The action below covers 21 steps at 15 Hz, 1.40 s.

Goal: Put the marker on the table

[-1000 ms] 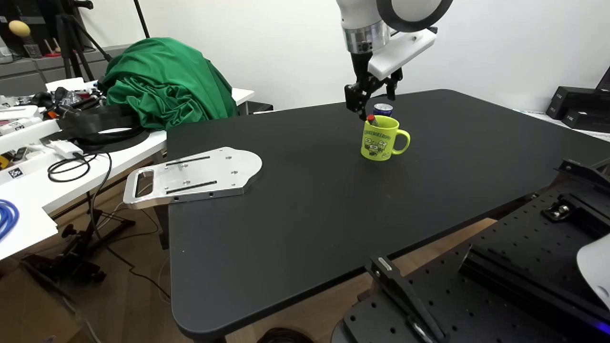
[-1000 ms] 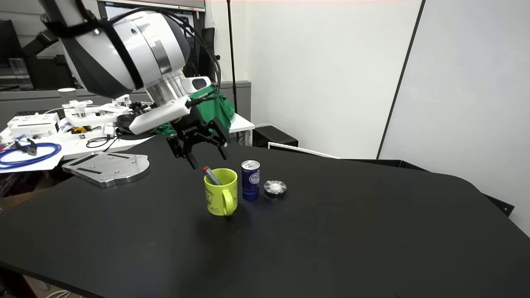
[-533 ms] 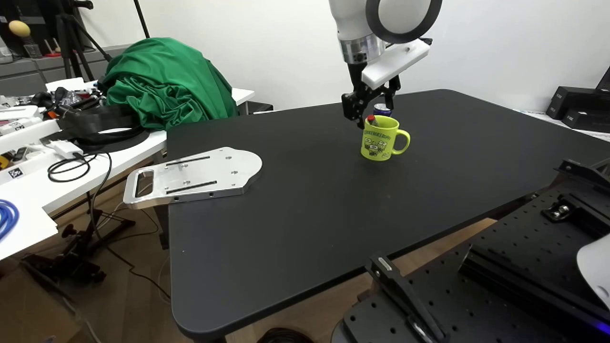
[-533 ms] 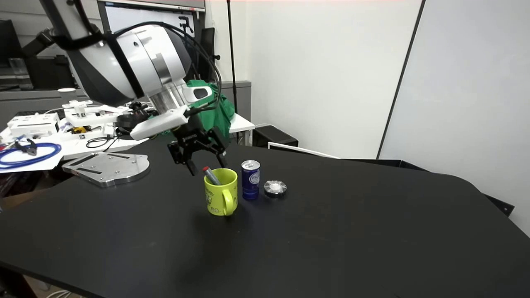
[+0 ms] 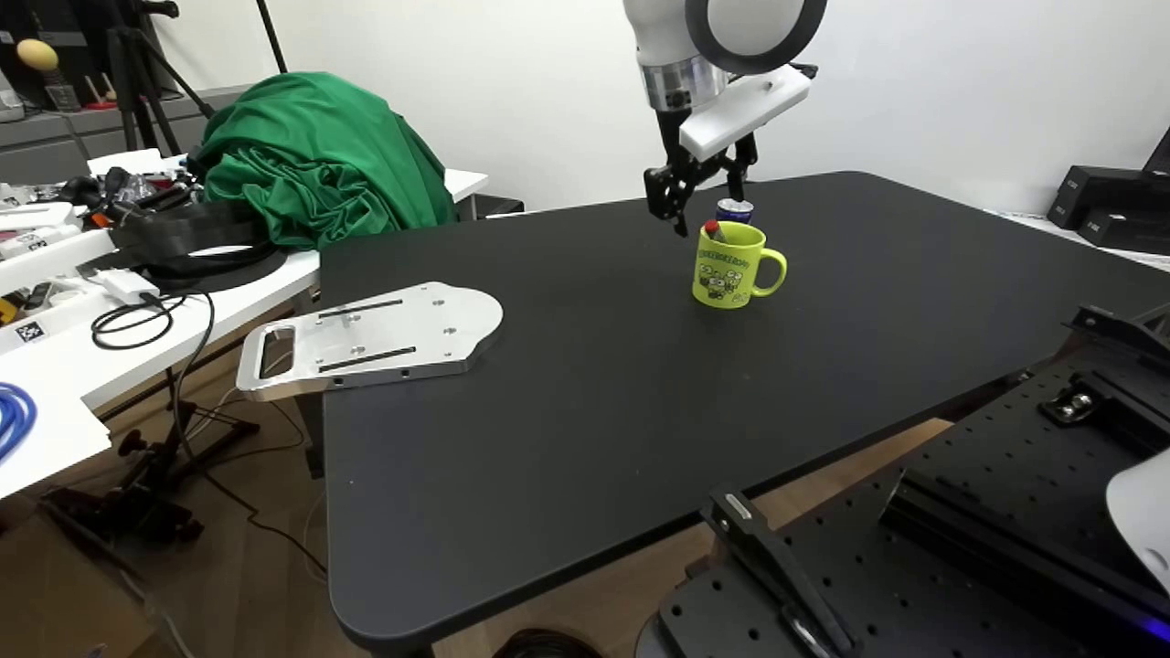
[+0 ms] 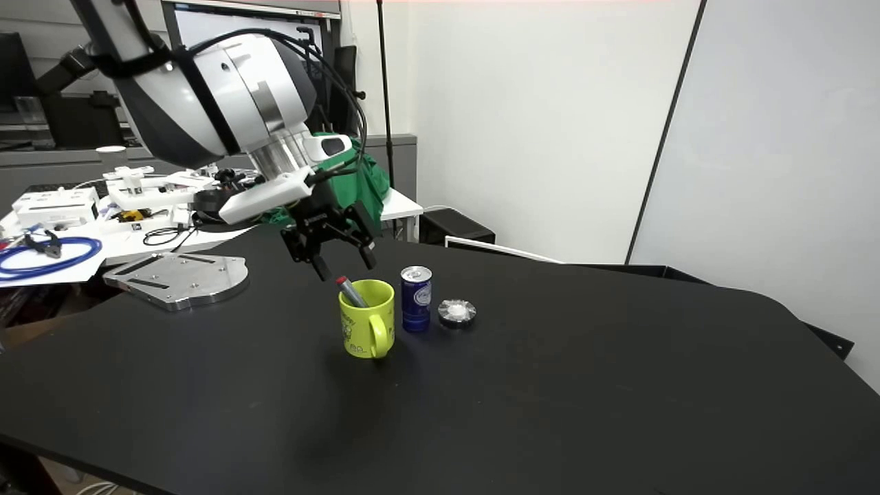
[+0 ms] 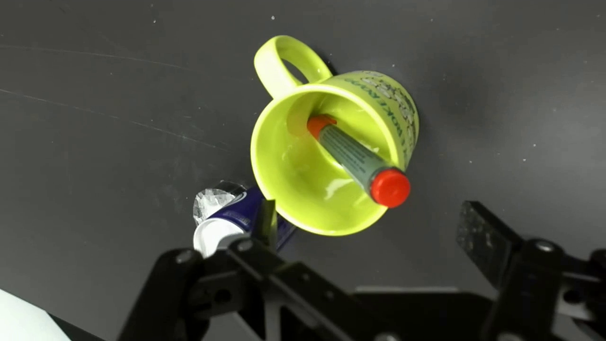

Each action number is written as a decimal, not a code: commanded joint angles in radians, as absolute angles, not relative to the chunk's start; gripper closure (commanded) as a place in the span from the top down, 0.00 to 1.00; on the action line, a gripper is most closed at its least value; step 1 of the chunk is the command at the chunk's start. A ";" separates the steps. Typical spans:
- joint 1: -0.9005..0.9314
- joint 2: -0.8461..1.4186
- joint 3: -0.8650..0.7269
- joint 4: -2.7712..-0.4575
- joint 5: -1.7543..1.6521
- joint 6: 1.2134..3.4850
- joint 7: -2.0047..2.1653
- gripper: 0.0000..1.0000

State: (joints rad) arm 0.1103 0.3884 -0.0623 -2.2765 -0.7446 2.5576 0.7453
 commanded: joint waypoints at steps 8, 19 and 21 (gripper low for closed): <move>0.136 0.390 -0.073 -2.262 -0.638 2.524 0.707 0.77; 0.156 0.382 -0.095 -2.264 -0.561 2.503 0.686 0.50; 0.158 0.384 -0.095 -2.261 -0.557 2.501 0.687 0.36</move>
State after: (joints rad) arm 0.1371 0.3877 -0.0771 -2.2737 -0.5820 2.5170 0.6980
